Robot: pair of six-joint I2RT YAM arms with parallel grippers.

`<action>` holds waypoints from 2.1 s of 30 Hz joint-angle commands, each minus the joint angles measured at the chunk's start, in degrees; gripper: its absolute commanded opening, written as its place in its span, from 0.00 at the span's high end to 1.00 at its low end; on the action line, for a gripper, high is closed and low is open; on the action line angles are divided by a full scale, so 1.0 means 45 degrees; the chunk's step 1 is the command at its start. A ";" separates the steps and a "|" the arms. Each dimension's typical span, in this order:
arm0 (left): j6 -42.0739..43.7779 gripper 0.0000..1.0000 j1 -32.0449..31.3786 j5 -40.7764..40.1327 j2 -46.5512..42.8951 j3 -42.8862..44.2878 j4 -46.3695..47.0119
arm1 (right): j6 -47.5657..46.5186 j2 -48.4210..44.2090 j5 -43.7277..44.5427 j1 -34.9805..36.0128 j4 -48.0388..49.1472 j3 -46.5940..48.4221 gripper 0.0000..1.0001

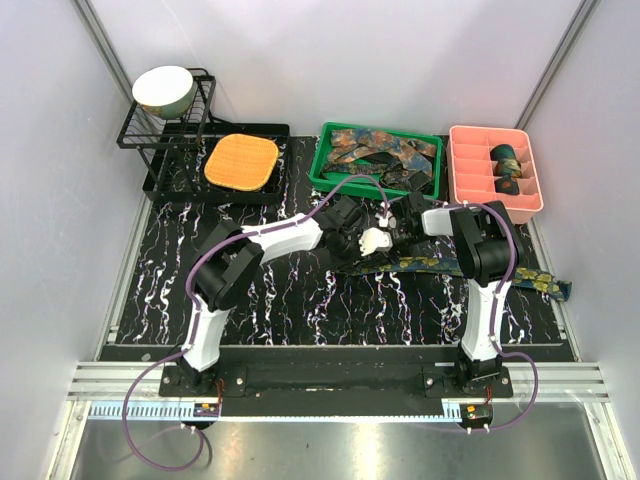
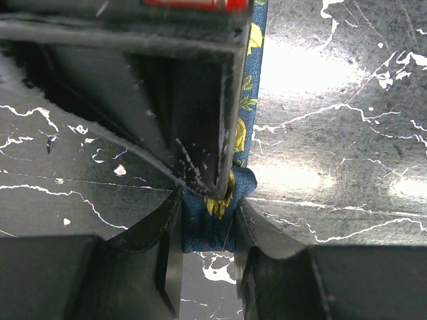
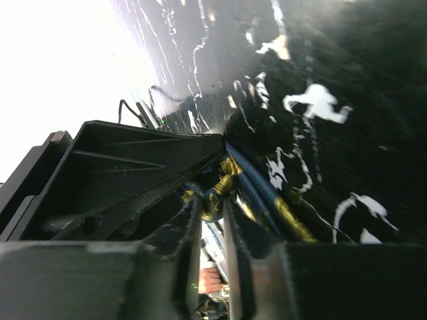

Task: Roll the ties
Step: Roll the tie at the center of the board.

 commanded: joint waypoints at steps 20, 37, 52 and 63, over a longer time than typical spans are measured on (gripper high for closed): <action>-0.4274 0.22 0.2215 0.4811 -0.1027 -0.7680 1.3735 | -0.1280 0.0671 0.4677 0.0175 -0.2051 0.0475 1.00; -0.5338 0.60 0.1376 0.5107 0.0029 -0.6864 1.5171 | -0.1086 0.1042 0.6027 0.0467 -0.2130 0.0631 1.00; -0.0318 0.76 0.0614 0.0948 -0.0537 -0.4245 0.3861 | -0.0910 0.0418 0.3354 0.0429 -0.2383 0.1236 0.83; 0.0270 0.85 0.0496 0.0867 0.0068 -0.2606 0.1516 | -0.1615 -0.0384 0.0465 -0.0275 -0.3246 0.1590 0.65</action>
